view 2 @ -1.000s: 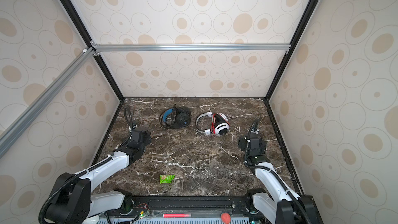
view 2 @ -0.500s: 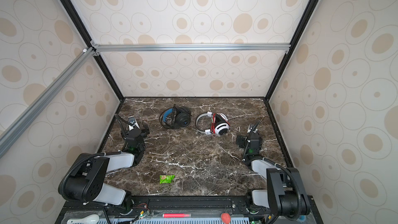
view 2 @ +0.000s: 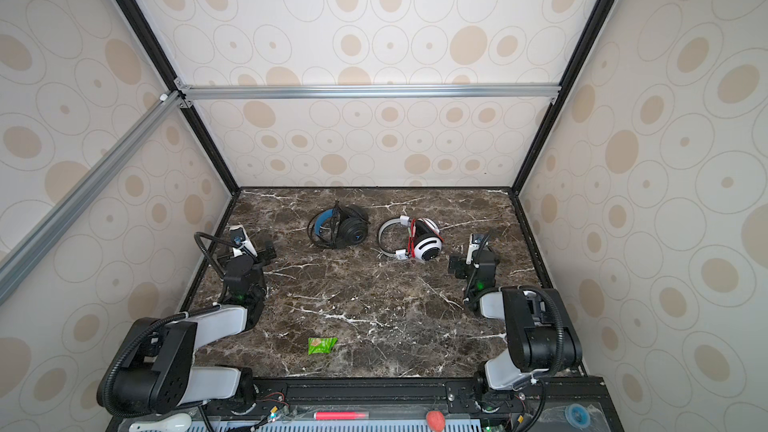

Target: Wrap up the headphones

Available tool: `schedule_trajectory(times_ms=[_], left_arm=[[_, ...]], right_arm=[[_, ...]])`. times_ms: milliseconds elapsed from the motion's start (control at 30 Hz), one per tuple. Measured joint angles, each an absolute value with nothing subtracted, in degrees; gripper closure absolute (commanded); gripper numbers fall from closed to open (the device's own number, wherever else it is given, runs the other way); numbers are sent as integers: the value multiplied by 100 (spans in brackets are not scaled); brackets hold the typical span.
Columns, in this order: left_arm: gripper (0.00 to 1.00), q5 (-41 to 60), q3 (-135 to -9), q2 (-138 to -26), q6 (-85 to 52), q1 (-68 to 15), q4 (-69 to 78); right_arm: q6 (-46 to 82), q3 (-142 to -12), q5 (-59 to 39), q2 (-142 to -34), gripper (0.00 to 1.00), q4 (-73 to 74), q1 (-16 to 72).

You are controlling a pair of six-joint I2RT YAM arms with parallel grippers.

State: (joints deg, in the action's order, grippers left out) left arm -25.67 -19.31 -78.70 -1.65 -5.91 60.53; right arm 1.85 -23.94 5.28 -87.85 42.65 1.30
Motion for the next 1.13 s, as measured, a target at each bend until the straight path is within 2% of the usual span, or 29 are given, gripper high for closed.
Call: schedule_trajectory(times_ms=[133,300,600,1133], left_arm=[[2,-2185,-1962,-8130,-69,-582,6016],[2,-2064,-1457,-7599,-73,-582,6222],[2,-1579,-1162,-9085,-84,-464,7242],[2,-1391,-1166,-9083,-106,-410,7616]], right_arm=[[117,-2438,469,-8785,0,4272,154],[78,-2445,467,-8785,0,4268,161],[62,-2445,469,-8785,0,4265,167],[58,-2449,469,-8785,0,4265,187]])
